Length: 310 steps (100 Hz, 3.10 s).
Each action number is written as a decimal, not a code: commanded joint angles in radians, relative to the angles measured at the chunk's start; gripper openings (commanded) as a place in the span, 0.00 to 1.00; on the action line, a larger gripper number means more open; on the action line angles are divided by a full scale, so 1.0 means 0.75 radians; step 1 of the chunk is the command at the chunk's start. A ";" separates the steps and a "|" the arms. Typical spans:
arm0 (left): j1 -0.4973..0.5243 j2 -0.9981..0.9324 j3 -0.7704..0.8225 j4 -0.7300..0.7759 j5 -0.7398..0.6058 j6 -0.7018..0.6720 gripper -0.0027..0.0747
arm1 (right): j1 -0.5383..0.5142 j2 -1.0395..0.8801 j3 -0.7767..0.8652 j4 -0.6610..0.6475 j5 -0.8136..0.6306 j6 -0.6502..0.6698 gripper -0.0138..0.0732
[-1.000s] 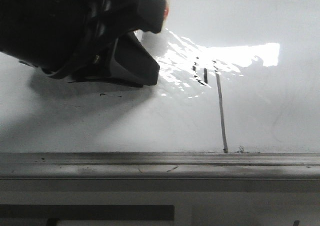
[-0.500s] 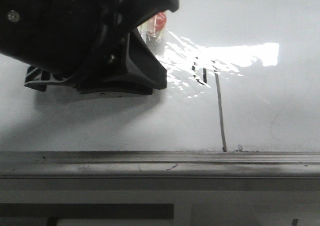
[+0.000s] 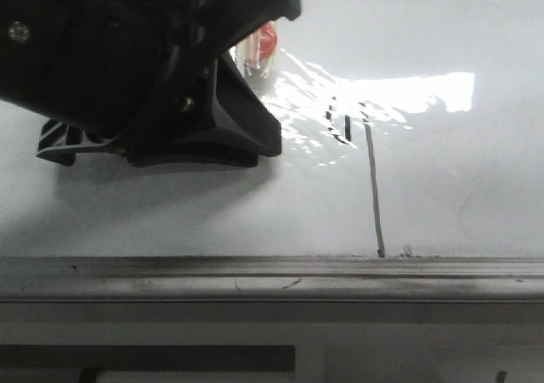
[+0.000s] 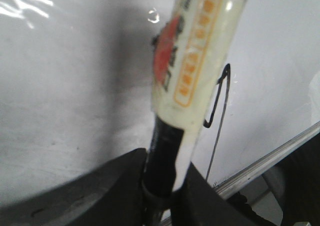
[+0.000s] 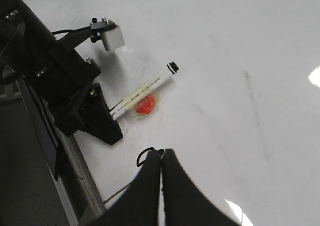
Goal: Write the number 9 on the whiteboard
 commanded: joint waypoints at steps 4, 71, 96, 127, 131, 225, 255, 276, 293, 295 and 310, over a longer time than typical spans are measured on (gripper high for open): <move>0.018 0.003 -0.001 -0.090 -0.248 -0.001 0.01 | 0.001 -0.005 -0.038 -0.056 -0.086 0.003 0.09; 0.018 0.003 -0.001 -0.134 -0.332 -0.001 0.41 | 0.001 -0.005 -0.038 -0.056 -0.110 0.003 0.09; 0.018 0.003 -0.001 -0.146 -0.358 -0.001 0.50 | 0.001 -0.005 -0.038 -0.056 -0.133 0.003 0.09; 0.018 0.003 -0.001 -0.146 -0.361 -0.001 0.61 | 0.001 -0.005 -0.038 -0.056 -0.134 0.003 0.09; 0.018 0.003 -0.001 -0.146 -0.363 -0.001 0.61 | 0.001 -0.005 -0.038 -0.056 -0.134 0.003 0.09; 0.013 -0.028 -0.001 -0.154 -0.116 -0.001 0.73 | 0.001 -0.005 -0.038 -0.056 -0.134 0.003 0.09; 0.011 -0.161 -0.001 -0.139 -0.119 0.008 0.73 | 0.001 -0.005 -0.038 -0.056 -0.143 0.003 0.09; -0.042 -0.378 -0.001 -0.089 -0.088 0.008 0.67 | 0.001 -0.005 -0.038 -0.056 -0.143 0.005 0.09; -0.072 -0.617 0.002 0.093 -0.195 0.017 0.60 | 0.001 -0.005 -0.030 -0.056 -0.143 0.005 0.09; -0.072 -0.642 0.009 0.101 -0.213 0.021 0.60 | 0.001 -0.005 -0.026 -0.056 -0.143 0.005 0.09; -0.048 -0.795 0.066 0.100 -0.302 0.184 0.56 | 0.001 -0.010 0.007 -0.056 -0.162 0.005 0.09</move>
